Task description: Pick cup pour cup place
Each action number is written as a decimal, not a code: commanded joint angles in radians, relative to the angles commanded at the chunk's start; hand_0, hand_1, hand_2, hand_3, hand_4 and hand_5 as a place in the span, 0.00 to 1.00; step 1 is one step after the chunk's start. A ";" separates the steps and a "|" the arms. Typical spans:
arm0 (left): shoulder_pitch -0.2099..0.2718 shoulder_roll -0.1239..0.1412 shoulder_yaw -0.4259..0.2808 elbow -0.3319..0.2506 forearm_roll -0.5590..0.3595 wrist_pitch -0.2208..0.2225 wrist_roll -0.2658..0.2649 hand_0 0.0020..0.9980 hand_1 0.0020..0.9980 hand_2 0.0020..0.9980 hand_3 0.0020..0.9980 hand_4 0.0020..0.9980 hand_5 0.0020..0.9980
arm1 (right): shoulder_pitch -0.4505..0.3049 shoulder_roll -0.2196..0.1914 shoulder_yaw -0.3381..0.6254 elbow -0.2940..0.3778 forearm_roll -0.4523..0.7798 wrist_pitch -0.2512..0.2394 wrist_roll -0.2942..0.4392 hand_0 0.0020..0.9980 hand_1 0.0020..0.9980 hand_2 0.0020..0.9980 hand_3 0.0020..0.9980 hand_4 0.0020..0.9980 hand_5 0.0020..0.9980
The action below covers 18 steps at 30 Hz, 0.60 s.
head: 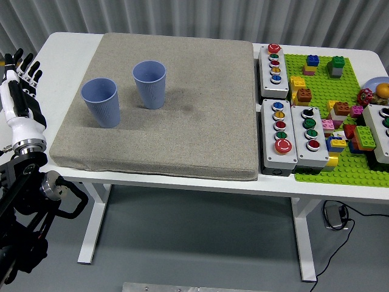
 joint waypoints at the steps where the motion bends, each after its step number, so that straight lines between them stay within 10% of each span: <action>1: 0.000 0.001 -0.001 0.000 0.001 0.000 0.000 0.81 0.80 0.83 0.87 0.57 0.65 | 0.000 0.000 0.000 0.000 0.000 0.000 0.000 0.67 0.55 0.49 0.54 0.00 0.28; 2: 0.000 0.001 -0.001 -0.001 0.001 0.001 0.000 0.81 0.80 0.86 0.93 0.60 0.47 | 0.001 0.000 0.000 0.000 0.000 0.000 0.000 0.67 0.55 0.49 0.54 0.00 0.28; 8: -0.001 0.001 -0.002 -0.003 0.007 0.003 0.004 0.81 0.80 0.86 0.93 0.60 0.47 | 0.001 -0.001 -0.001 0.000 0.002 0.001 0.001 0.67 0.55 0.49 0.54 0.00 0.28; 9: -0.001 0.001 -0.001 -0.004 0.004 0.007 0.008 0.81 0.80 0.87 0.94 0.79 0.75 | 0.001 -0.001 -0.001 0.000 0.002 0.001 0.001 0.67 0.55 0.49 0.54 0.00 0.28; 18: 0.004 0.009 0.001 -0.004 0.021 -0.006 0.031 0.81 0.80 0.86 0.91 0.86 0.87 | 0.002 -0.001 0.002 0.000 -0.002 0.002 0.001 0.67 0.55 0.49 0.54 0.00 0.28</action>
